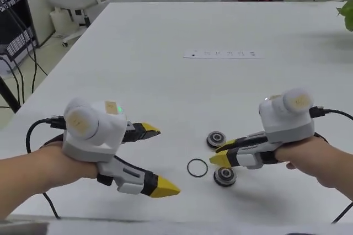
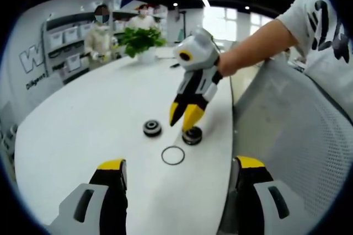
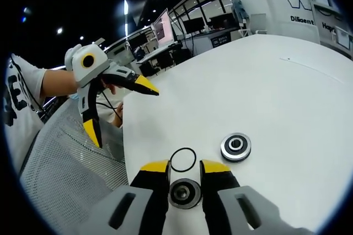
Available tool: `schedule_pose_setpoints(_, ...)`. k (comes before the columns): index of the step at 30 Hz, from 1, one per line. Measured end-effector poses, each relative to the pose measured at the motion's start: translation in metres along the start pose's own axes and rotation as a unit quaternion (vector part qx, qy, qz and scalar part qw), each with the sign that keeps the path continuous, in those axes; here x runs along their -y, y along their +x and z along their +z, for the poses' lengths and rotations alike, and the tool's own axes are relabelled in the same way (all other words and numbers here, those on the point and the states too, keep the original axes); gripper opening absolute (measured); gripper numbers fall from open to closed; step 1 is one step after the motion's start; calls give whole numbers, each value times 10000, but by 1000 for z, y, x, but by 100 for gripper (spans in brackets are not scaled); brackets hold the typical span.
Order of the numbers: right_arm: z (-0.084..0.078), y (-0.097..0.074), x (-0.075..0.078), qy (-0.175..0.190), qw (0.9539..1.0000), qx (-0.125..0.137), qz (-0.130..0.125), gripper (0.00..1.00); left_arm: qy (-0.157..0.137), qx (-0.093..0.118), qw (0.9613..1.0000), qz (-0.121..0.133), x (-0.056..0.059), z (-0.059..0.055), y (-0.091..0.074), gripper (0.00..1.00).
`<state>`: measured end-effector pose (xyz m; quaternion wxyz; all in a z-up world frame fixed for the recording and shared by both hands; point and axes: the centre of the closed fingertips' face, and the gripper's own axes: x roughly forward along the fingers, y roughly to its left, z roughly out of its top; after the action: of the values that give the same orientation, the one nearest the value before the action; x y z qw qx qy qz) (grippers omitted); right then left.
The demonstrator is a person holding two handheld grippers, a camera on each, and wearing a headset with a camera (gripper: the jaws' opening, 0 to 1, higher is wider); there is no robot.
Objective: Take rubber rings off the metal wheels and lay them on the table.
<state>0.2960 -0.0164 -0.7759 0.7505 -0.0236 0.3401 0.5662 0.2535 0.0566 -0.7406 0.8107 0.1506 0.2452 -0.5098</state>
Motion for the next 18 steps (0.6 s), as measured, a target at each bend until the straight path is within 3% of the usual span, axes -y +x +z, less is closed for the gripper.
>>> schedule_pose_setpoints(18, -11, -32, 5, 129, 9996, 166, -197, 21, 152, 25, 9997, -198, 5, 19, 27, 76)
